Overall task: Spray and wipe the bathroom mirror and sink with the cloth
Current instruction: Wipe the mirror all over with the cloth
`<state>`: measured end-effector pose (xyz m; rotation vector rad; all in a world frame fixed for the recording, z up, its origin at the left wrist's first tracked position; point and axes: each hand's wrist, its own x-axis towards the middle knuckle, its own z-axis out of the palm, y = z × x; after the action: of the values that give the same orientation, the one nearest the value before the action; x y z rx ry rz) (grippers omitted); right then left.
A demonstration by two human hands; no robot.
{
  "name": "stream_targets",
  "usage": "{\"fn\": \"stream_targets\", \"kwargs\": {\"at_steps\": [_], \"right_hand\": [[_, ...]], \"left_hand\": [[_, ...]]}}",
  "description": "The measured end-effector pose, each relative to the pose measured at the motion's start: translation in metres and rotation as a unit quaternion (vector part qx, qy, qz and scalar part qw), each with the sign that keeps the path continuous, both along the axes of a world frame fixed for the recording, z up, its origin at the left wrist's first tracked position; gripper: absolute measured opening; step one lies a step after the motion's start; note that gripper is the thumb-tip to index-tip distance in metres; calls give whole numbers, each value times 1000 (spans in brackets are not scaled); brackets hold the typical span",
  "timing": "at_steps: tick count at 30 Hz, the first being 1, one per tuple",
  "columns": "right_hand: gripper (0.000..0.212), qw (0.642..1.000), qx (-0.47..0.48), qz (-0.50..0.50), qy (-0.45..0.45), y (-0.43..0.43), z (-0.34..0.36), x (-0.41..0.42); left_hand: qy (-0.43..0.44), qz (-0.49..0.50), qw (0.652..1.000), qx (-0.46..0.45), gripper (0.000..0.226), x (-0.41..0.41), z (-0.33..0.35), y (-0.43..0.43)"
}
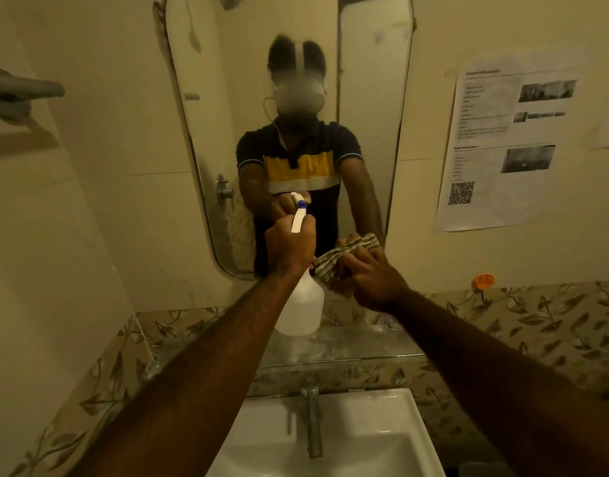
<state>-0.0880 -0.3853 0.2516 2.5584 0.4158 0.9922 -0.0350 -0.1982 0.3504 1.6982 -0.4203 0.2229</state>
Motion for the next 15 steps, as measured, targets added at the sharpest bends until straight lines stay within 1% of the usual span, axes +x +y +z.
{"fn": "stream_targets", "kwargs": {"at_steps": [2,4,7,9,11,12,15], "right_hand": [[27,999,28,-19,-11,-14,24,-4],[35,996,60,-52,-35,-21,64,-5],[37,989,70,-73,-110,-18,143,0],[43,973,113,-89,-180,-16,206,4],[48,956,166,-101,-219,-11,267,8],[47,948,189,-108,-234,-8,293,11],[43,928,236,-101,-269,3,344,22]], "left_hand": [[-5,-6,1000,-8,24,0,11,0],[-12,-8,1000,-16,26,-2,24,0],[-39,-16,999,-24,27,-1,50,-4],[-64,-20,997,-39,26,1,77,-7],[-95,-13,995,-29,21,4,111,-9],[-103,-14,994,-29,18,5,130,-9],[-90,-32,993,-72,21,12,175,-9]]}}
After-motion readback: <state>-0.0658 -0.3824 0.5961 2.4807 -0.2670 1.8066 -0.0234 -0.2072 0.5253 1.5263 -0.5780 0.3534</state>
